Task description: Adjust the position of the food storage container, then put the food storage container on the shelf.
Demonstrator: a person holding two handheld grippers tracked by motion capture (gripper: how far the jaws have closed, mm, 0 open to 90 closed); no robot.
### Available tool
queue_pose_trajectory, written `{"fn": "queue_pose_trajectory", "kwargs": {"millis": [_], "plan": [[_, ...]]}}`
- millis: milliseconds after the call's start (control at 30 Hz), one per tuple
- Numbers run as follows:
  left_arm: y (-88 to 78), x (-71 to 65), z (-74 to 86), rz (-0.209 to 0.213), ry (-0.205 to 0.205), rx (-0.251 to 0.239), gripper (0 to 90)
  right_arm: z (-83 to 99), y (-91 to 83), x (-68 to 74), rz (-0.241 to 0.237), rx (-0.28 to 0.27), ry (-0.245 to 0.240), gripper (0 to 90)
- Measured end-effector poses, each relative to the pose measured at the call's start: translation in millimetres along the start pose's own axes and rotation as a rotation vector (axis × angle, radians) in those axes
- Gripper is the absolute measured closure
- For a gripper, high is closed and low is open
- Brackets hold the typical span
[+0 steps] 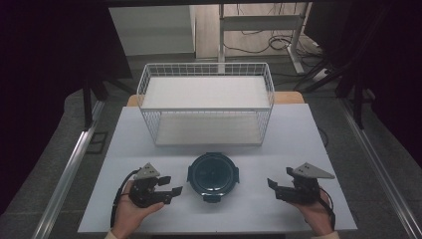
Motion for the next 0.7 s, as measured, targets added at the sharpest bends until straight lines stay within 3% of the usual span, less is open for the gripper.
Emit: {"fn": "queue_pose_trajectory", "kwargs": {"millis": [100, 500, 700], "plan": [[-0.3, 6.1, -0.6, -0.018, -0.018, -0.009, 28.0, 1.0, 1.3, 1.6, -0.004, 0.006, -0.011, 18.2], [-1.0, 16.2, 2.5, -0.055, -0.052, 0.010, 24.1, 3.3, 3.3, 3.8, -0.013, 0.024, -0.013, 18.0], [-6.4, 15.6, -6.3, -0.054, -0.070, -0.042, 25.0, 3.3, 3.3, 4.2, -0.017, 0.026, -0.011, 17.9]]}}
Point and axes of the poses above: each handheld gripper's, and its own axes: y roughly forward along the jaws, z roughly out of its underside, x roughly to its left, the point moved 9 cm from there along y, roughly forward along the jaws, and after that the axes turned 15 degrees about -z, right-handed, at the moved point
